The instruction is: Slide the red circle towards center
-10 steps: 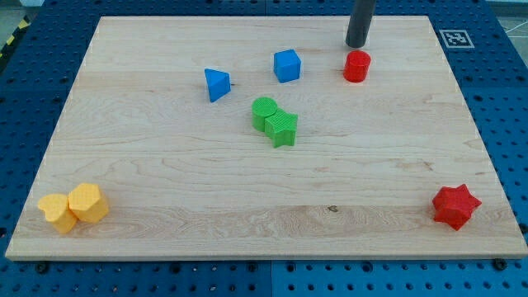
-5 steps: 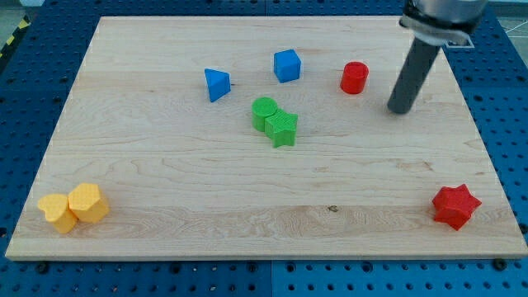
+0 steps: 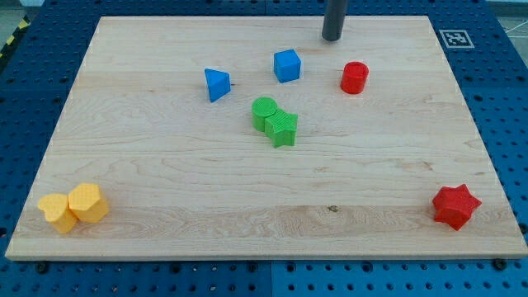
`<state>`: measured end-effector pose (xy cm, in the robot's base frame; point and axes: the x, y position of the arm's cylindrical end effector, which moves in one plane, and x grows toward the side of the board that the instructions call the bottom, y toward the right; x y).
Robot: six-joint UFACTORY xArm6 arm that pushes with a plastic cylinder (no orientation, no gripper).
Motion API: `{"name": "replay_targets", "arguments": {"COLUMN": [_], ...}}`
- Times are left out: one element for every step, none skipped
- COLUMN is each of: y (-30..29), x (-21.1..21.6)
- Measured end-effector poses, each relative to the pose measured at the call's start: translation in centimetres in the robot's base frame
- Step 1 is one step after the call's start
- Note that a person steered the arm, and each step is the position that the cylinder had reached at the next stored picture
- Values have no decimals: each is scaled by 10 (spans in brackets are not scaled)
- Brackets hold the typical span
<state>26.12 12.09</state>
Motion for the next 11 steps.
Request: {"name": "replay_targets", "arguments": {"y": [24,25,25,25,25,25,25,25,10,-7,-48], "x": [64,75,79,147,149,149,195,180,140,143,172]}}
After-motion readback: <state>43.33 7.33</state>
